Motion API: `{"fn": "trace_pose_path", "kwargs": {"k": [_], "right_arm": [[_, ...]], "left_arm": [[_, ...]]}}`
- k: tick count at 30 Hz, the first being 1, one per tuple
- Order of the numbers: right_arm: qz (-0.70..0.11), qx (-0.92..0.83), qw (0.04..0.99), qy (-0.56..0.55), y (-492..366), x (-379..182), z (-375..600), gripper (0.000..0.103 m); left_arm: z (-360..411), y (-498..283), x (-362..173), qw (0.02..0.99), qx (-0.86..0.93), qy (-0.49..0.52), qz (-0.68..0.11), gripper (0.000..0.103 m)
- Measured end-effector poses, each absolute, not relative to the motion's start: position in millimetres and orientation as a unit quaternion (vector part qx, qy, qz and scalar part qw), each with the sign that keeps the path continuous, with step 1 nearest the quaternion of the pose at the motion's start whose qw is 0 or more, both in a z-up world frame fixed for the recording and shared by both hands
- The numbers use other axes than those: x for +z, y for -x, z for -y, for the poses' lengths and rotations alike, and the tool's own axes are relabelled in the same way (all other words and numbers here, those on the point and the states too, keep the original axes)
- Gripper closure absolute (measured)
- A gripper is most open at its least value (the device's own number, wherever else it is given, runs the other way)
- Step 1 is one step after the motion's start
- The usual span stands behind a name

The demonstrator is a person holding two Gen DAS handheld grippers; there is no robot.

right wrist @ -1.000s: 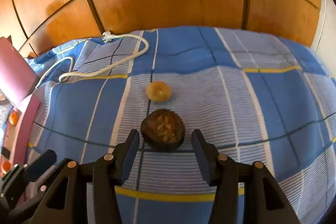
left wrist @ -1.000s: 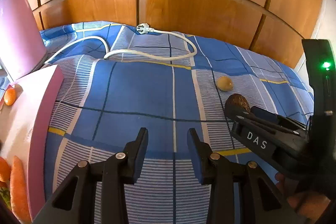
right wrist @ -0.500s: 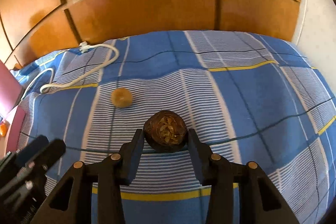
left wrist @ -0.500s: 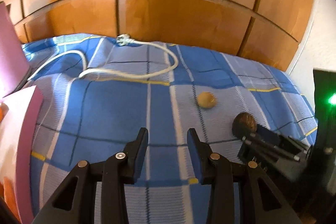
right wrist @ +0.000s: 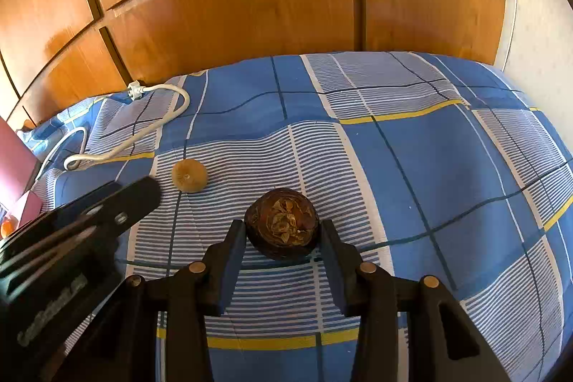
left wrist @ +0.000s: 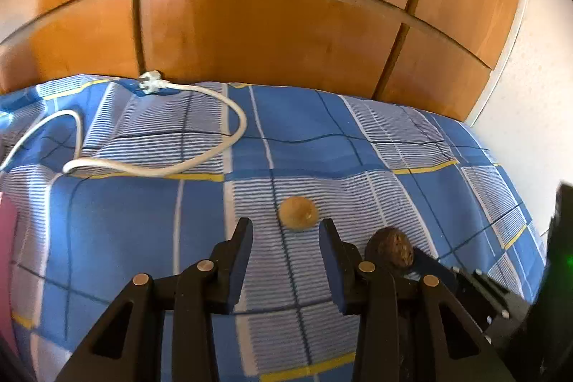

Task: Organize fruits
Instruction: 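Grasp the dark round fruit with the right tool while the left tool approaches the yellow fruit, then close the left tool on the small yellow fruit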

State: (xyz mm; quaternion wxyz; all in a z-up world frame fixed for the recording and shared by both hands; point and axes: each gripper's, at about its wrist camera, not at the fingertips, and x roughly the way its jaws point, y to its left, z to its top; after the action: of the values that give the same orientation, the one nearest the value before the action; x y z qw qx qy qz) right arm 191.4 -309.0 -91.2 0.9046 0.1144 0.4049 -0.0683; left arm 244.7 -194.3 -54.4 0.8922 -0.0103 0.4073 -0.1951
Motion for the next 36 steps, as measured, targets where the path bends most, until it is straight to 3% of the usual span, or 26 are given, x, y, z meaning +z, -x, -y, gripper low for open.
{"fn": "trace_pose_path", "kwargs": {"k": [9, 10, 18, 36], "right_arm": [[-0.402, -0.061, 0.905, -0.124, -191, -92, 312, 0.059], [-0.402, -0.060, 0.905, -0.125, -190, -91, 312, 0.059], [-0.403, -0.058, 0.905, -0.125, -191, -92, 312, 0.059], [-0.431, 0.030, 0.898, -0.087, -143, -89, 269, 0.061]], "left_arm": [[214, -269, -72, 0.881, -0.189, 0.000, -0.433, 0.065], [214, -270, -75, 0.880, -0.189, 0.003, -0.437, 0.075], [191, -252, -74, 0.882, -0.181, 0.023, -0.434, 0.074], [101, -129, -68, 0.891, -0.133, 0.028, -0.433, 0.074]]}}
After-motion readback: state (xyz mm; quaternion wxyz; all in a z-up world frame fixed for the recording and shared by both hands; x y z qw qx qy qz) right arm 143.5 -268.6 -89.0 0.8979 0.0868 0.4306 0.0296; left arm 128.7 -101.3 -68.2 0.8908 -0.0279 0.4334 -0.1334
